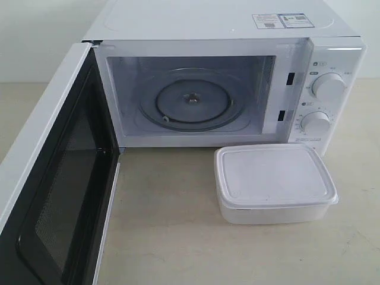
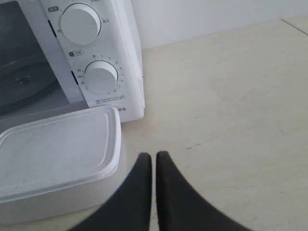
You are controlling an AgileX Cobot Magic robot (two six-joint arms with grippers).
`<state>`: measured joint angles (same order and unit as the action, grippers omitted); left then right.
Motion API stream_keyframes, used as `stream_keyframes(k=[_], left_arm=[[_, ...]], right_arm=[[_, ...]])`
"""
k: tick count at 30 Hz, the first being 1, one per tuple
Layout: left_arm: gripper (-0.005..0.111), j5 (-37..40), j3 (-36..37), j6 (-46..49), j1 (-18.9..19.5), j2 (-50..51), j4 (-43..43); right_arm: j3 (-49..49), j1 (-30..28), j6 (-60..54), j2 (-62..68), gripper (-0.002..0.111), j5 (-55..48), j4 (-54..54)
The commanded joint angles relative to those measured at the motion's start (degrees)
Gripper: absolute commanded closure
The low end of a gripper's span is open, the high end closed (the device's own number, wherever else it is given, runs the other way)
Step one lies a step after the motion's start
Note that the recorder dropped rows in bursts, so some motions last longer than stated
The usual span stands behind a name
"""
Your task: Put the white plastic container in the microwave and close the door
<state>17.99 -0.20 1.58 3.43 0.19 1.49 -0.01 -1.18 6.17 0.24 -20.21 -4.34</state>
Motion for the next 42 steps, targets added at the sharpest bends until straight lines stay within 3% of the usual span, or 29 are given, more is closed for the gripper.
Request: stream_keyframes(k=[1,11,14,15,19,27,30,36,42], left_arm=[[0.102,0.04,0.2,-0.7,0.29,-0.19,0.17],[0.102,0.04,0.2,-0.7,0.29,-0.19,0.17],[0.102,0.04,0.2,-0.7,0.29,-0.19,0.17],[0.102,0.04,0.2,-0.7,0.29,-0.19,0.17],[0.102,0.04,0.2,-0.7,0.29,-0.19,0.17],[0.102,0.04,0.2,-0.7,0.29,-0.19,0.17],[0.102,0.04,0.2,-0.7,0.29,-0.19,0.17],[0.102,0.04,0.2,-0.7,0.29,-0.19,0.17],[0.102,0.04,0.2,-0.7,0.29,-0.19,0.17]], right_arm=[[0.01,-0.42,-0.23,-0.24,0.108,0.32,0.14],[0.01,-0.42,0.01,-0.24,0.108,3.66,-3.59],[0.01,-0.42,0.01,-0.24,0.108,16.01,-10.07],[-0.79,-0.42,0.01,-0.24,0.108,25.95,-12.21],[-9.02,-0.28,1.07,-0.24,0.108,49.08,-11.76],[-17.95,-0.17,4.94,-0.18,0.108,71.33,-11.45],[-30.69,-0.17,7.62,8.82,0.108,50.43,-1.13],[-44.68,-0.17,23.2,27.72,0.108,36.21,11.42],[-46.35,0.33,24.75,41.55,0.108,24.01,12.35]])
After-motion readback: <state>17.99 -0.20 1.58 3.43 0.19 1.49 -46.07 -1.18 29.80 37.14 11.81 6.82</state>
